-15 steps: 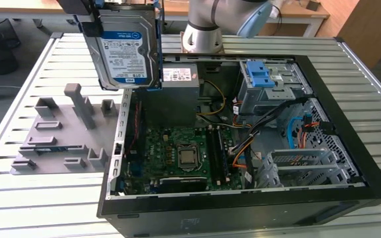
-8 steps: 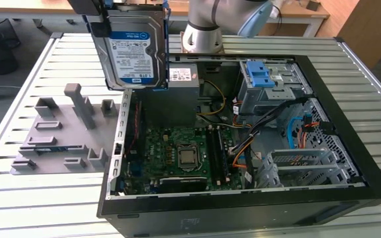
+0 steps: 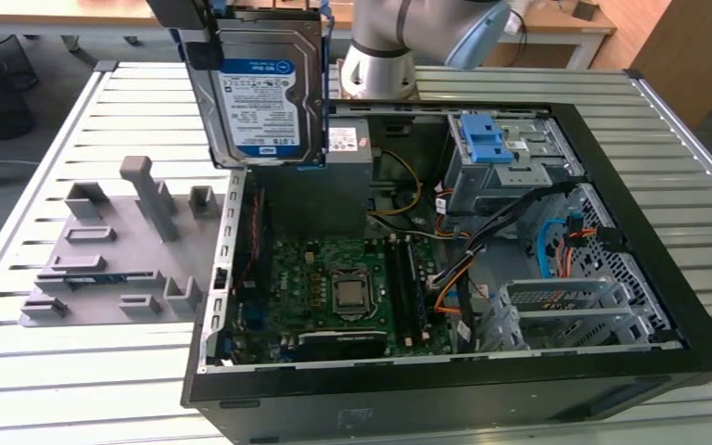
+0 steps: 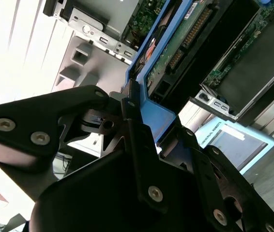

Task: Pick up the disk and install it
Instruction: 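Pick up the disk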

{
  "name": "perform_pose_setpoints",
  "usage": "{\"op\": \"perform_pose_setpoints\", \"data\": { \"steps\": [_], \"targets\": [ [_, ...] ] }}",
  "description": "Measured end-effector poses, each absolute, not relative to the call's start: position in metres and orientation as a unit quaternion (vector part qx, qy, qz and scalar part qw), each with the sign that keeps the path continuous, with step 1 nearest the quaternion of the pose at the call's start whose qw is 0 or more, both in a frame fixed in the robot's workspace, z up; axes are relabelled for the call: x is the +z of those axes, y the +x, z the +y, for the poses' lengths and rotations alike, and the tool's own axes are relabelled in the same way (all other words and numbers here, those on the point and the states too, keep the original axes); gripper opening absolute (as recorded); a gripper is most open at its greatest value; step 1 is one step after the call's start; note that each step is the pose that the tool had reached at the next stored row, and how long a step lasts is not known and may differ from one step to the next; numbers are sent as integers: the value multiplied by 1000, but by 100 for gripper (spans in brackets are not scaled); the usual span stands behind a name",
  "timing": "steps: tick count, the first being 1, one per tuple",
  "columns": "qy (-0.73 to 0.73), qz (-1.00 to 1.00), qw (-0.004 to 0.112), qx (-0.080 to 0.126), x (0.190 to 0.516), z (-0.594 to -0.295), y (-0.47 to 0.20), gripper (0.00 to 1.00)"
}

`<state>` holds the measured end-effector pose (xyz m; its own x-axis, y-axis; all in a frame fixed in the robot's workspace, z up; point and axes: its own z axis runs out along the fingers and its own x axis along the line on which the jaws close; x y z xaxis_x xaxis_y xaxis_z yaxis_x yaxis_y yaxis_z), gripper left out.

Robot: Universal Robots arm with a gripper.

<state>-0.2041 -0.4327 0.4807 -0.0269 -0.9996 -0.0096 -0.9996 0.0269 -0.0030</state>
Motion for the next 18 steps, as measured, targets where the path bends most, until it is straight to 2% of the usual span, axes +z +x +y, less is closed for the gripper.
{"op": "perform_pose_setpoints", "data": {
  "steps": [18],
  "targets": [
    [-698,717,4,2,481,-433,-179,36]
  ]
}}
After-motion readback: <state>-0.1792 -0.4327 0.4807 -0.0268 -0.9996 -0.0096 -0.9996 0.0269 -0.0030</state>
